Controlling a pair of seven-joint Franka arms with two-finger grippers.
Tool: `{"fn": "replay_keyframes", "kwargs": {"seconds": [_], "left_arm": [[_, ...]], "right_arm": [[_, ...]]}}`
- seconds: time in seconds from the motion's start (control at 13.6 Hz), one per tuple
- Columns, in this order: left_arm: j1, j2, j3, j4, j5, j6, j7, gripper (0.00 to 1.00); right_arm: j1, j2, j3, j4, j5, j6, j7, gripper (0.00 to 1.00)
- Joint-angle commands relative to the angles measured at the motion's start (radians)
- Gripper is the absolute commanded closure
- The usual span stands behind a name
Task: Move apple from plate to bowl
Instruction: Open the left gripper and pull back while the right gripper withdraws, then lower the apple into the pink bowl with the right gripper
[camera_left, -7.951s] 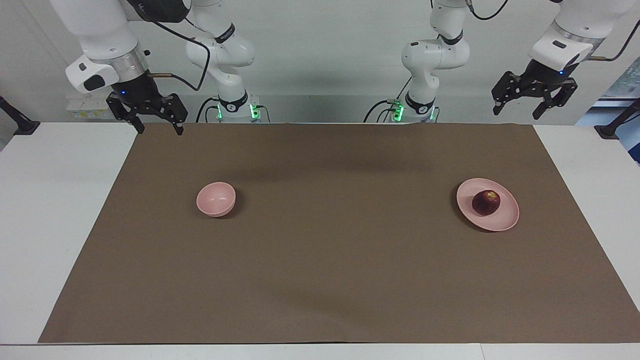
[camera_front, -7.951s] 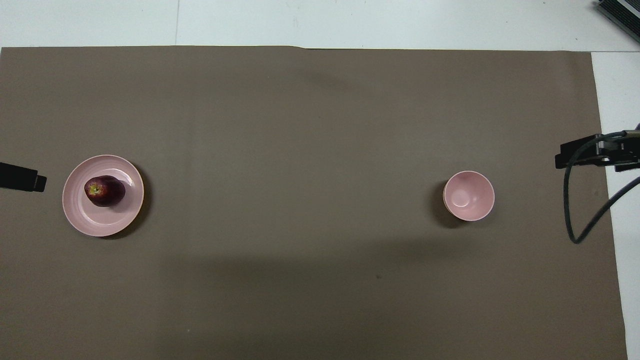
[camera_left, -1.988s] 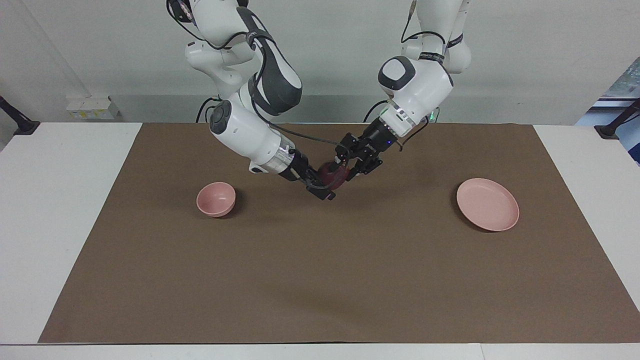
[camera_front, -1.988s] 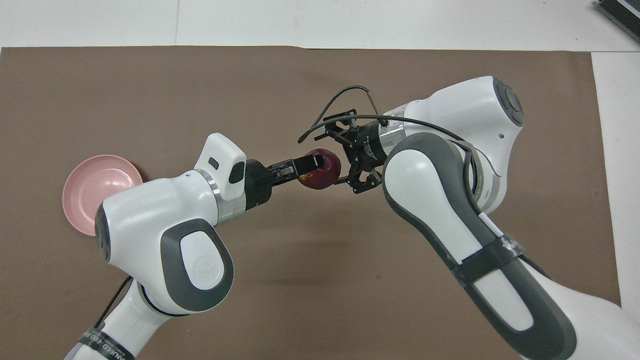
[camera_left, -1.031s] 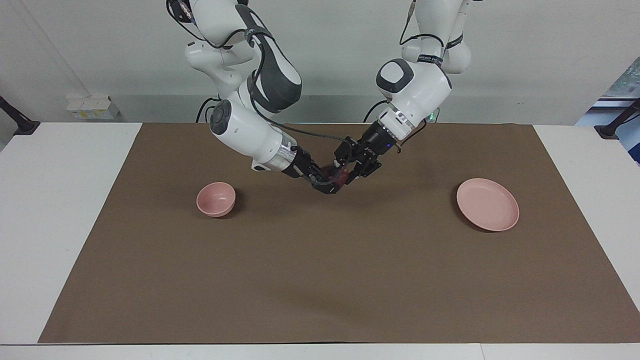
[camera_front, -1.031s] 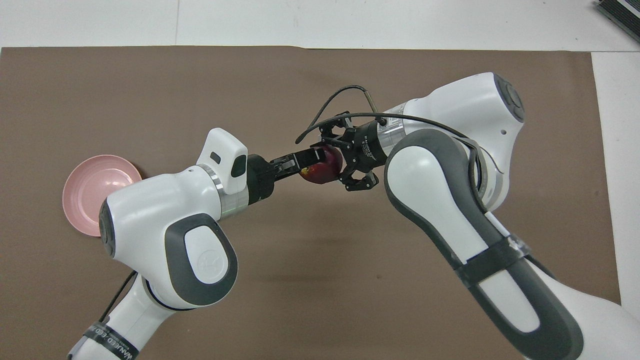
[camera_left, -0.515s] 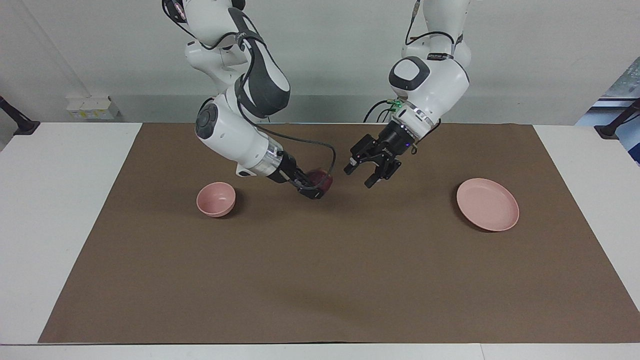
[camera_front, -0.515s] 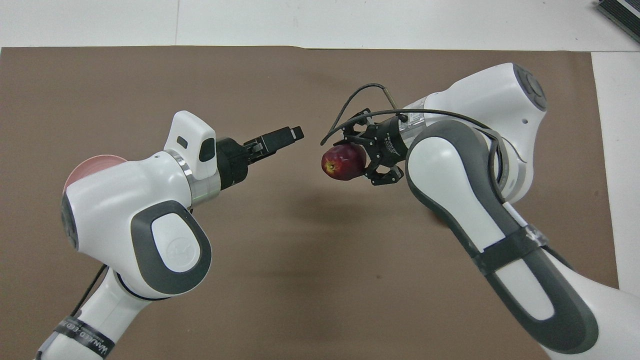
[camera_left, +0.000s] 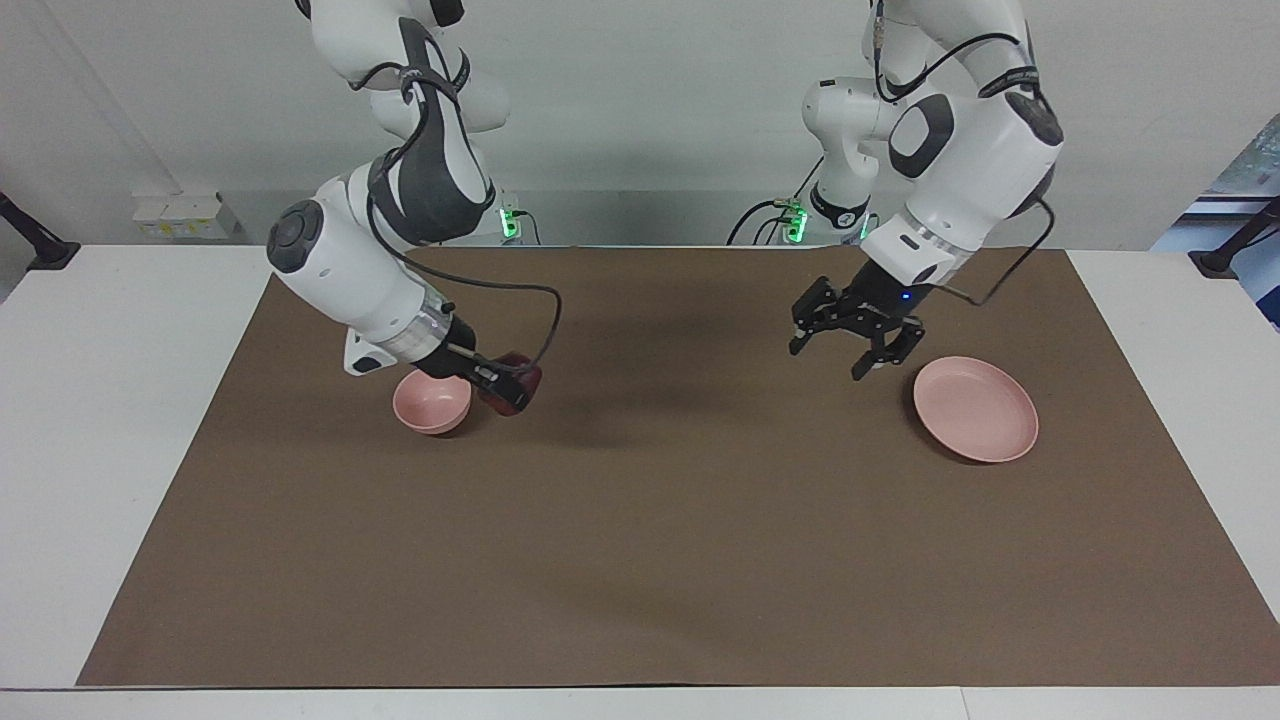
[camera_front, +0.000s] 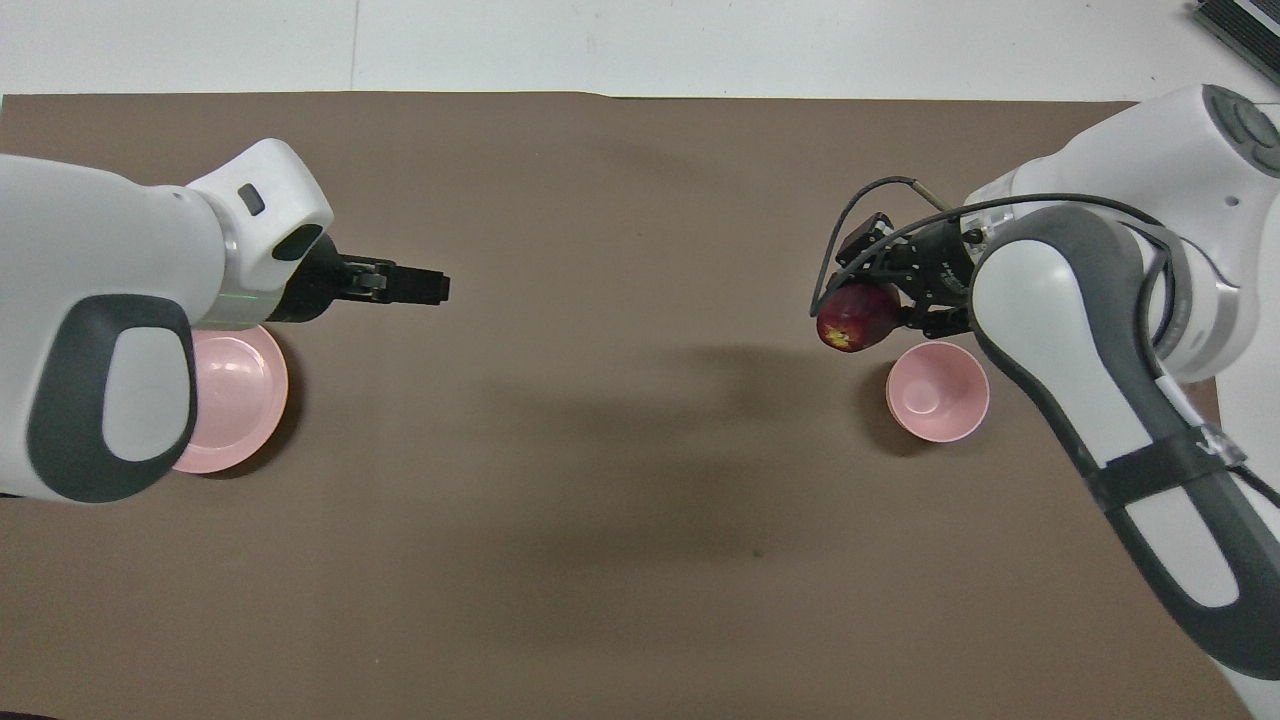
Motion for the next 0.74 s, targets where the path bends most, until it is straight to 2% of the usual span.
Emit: {"fn": "replay_keyframes", "kwargs": {"seconds": [0.0,0.15,0.29,0.44,0.59,0.66], "left_arm": [[0.014,0.017,-0.002,0.138,0.177,-0.179,-0.005,0.00],[0.013,0.016,0.044,0.258,0.186,-0.347,-0.002,0.00],[0.022,0.014,0.083,0.324,0.186,-0.513,-0.005,0.00],[0.031,-0.012,0.113,0.327,0.189,-0.610,-0.004,0.00],[0.045,-0.075,0.114,0.279,0.188,-0.641,-0.004,0.00],[0.045,-0.079,0.116,0.274,0.185,-0.639,-0.004,0.00]], "right_arm": [[-0.021,-0.056,0.010,-0.088,-0.142,0.012,-0.163,0.73],[-0.024,-0.108,0.012,-0.193,-0.274,0.076,-0.222,0.73],[-0.025,-0.194,0.010,-0.386,-0.323,0.263,-0.300,0.73],[-0.042,-0.240,0.010,-0.483,-0.339,0.337,-0.372,0.73],[-0.062,-0.260,0.010,-0.525,-0.342,0.346,-0.426,0.86],[-0.079,-0.266,0.010,-0.552,-0.343,0.372,-0.441,0.87]]}}
